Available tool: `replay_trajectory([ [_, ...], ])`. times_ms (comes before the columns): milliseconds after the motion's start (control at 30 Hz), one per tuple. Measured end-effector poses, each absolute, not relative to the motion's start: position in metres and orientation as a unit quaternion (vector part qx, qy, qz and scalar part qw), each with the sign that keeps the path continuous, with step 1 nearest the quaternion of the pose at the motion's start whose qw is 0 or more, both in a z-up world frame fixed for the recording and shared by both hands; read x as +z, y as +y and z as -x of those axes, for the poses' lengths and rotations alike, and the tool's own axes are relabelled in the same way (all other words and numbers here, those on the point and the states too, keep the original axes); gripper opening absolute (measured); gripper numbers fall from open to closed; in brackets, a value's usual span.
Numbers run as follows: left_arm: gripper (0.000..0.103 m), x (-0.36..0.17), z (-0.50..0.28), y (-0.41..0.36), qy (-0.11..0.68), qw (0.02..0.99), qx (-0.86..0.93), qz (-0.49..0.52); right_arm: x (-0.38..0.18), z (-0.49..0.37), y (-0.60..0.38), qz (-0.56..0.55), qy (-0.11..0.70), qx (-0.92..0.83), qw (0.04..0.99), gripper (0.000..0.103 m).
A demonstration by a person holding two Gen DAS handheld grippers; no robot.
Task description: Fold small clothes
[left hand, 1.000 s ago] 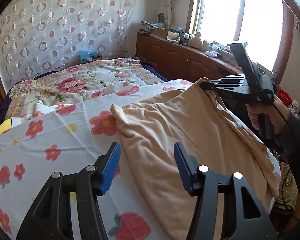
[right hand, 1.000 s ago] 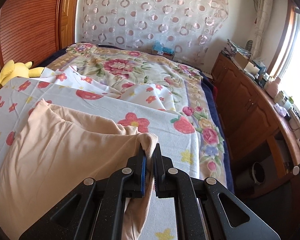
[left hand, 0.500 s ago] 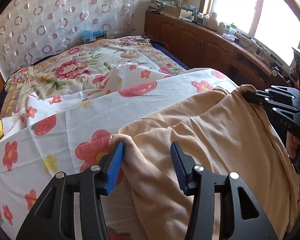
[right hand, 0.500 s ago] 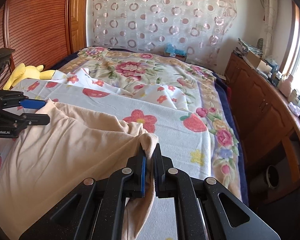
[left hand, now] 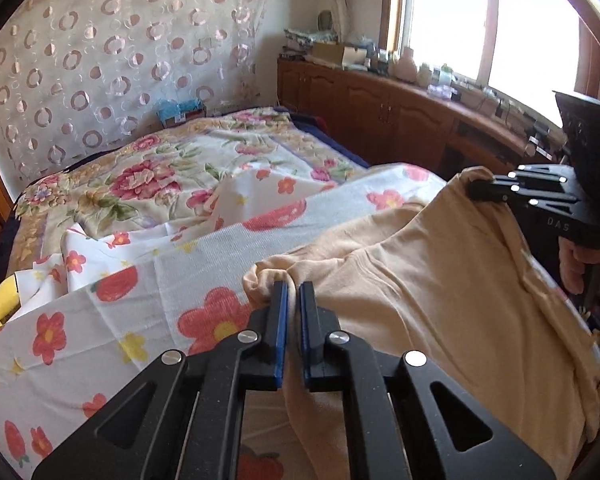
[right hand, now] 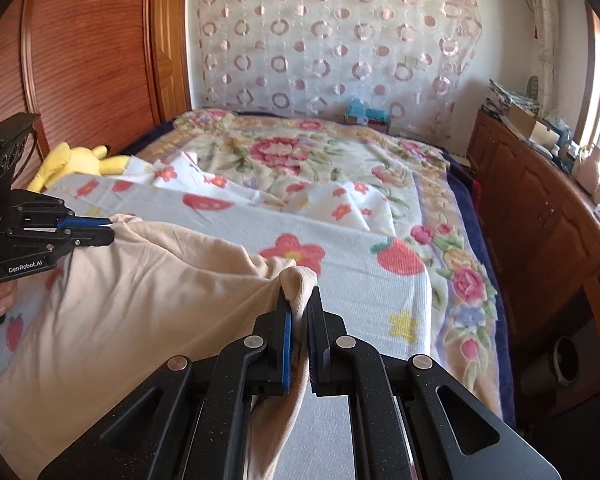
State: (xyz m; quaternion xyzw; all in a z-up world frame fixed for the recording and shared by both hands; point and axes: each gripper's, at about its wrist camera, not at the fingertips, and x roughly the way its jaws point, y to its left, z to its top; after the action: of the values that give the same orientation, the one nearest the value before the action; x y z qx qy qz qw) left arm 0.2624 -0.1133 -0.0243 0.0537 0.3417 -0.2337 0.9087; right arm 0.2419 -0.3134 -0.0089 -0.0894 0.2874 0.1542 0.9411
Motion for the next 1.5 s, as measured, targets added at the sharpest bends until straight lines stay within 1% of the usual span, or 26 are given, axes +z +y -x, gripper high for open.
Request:
replay_trajectory([
  [100,0.006,-0.011,-0.258,-0.094,0.321,0.918,-0.231,-0.02,0.005,-0.232,-0.319,0.076,0.258,0.168,0.948,0.006],
  [200,0.006,-0.015,-0.268,-0.082,0.328,0.921,-0.21,-0.015,0.009,-0.232,-0.322,0.069,0.246,0.167,0.952,0.006],
  [267,0.006,-0.022,-0.277,-0.076,0.338,0.922,-0.189,-0.014,0.004,-0.24,-0.317,0.074,0.252,0.164,0.951,0.006],
  [367,0.006,-0.031,-0.286,-0.067,0.348,0.924,-0.158,-0.022,-0.01,-0.256,-0.301,0.11,0.267,0.147,0.946,0.006],
  [533,0.007,-0.033,-0.275,-0.061,0.347,0.924,-0.159,-0.034,-0.027,-0.285,-0.279,0.14,0.318,0.125,0.929,0.006],
  [567,0.009,-0.033,-0.27,-0.059,0.347,0.923,-0.161,-0.037,-0.026,-0.287,-0.279,0.136,0.322,0.126,0.929,0.007],
  [633,0.024,-0.031,-0.26,-0.056,0.342,0.923,-0.173,-0.036,-0.022,-0.284,-0.282,0.121,0.327,0.13,0.928,0.019],
  [667,0.027,-0.03,-0.253,-0.056,0.342,0.922,-0.18,-0.033,-0.019,-0.282,-0.285,0.115,0.329,0.128,0.928,0.022],
  [733,0.043,-0.026,-0.241,-0.056,0.346,0.919,-0.188,-0.033,-0.011,-0.271,-0.289,0.112,0.324,0.119,0.932,0.031],
  [767,0.047,-0.023,-0.231,-0.057,0.343,0.919,-0.192,-0.033,-0.003,-0.266,-0.291,0.111,0.321,0.114,0.934,0.032],
  [800,0.06,-0.02,-0.222,-0.057,0.337,0.921,-0.194,-0.032,0.002,-0.256,-0.292,0.11,0.317,0.112,0.935,0.033],
  [833,0.077,-0.018,-0.214,-0.057,0.332,0.922,-0.196,-0.032,0.006,-0.244,-0.293,0.108,0.314,0.11,0.937,0.033],
  [867,0.084,-0.015,-0.203,-0.057,0.327,0.923,-0.198,-0.031,0.009,-0.229,-0.295,0.107,0.31,0.108,0.939,0.033],
  [900,0.085,-0.013,-0.194,-0.058,0.326,0.923,-0.203,-0.03,0.011,-0.213,-0.296,0.108,0.304,0.109,0.94,0.033],
  [1033,0.086,-0.013,-0.162,-0.062,0.328,0.918,-0.22,-0.032,0.012,-0.152,-0.302,0.108,0.293,0.108,0.944,0.033],
  [1267,0.086,-0.023,-0.102,-0.07,0.334,0.913,-0.23,-0.037,-0.009,-0.052,-0.295,0.094,0.294,0.132,0.942,0.033],
  [1333,0.086,-0.027,-0.086,-0.072,0.337,0.91,-0.238,-0.038,-0.021,-0.03,-0.29,0.091,0.299,0.138,0.94,0.038],
  [1367,0.086,-0.029,-0.079,-0.073,0.337,0.909,-0.24,-0.039,-0.026,-0.022,-0.294,0.088,0.303,0.142,0.938,0.04],
  [1500,0.086,-0.041,-0.057,-0.074,0.347,0.905,-0.244,-0.035,-0.05,0.002,-0.29,0.079,0.327,0.144,0.931,0.041],
])
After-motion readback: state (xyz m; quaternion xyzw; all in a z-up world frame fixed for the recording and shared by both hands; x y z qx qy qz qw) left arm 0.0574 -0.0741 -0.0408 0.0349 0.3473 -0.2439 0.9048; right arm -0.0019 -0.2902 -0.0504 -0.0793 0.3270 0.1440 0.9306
